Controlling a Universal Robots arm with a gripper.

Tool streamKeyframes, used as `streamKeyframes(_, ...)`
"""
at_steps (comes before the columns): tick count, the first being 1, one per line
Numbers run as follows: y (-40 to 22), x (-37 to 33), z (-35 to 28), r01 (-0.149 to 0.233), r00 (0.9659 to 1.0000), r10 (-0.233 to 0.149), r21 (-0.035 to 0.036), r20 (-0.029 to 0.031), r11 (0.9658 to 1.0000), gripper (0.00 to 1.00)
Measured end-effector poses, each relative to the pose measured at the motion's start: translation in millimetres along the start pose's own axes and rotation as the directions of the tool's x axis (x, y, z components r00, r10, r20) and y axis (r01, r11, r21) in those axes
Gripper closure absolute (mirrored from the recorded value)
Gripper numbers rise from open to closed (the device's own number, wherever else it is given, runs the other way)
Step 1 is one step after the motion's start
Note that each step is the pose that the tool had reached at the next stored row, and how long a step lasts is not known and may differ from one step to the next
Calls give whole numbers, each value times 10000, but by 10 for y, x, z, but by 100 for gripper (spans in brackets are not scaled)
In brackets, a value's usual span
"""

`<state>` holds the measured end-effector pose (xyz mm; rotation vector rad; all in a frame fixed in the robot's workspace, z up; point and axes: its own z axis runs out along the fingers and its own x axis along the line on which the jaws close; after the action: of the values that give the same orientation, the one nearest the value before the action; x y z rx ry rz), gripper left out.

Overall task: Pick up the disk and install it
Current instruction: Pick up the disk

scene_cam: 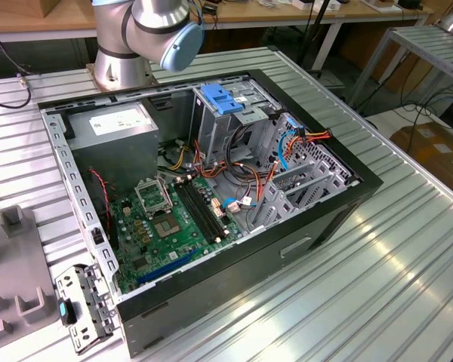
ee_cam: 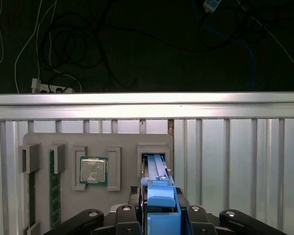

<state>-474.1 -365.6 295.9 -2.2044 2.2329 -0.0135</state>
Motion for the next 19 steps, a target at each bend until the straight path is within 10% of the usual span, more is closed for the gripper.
streamKeyframes(19, 0, 0, 0, -47, 10000, 47, 1, 0, 10000, 63)
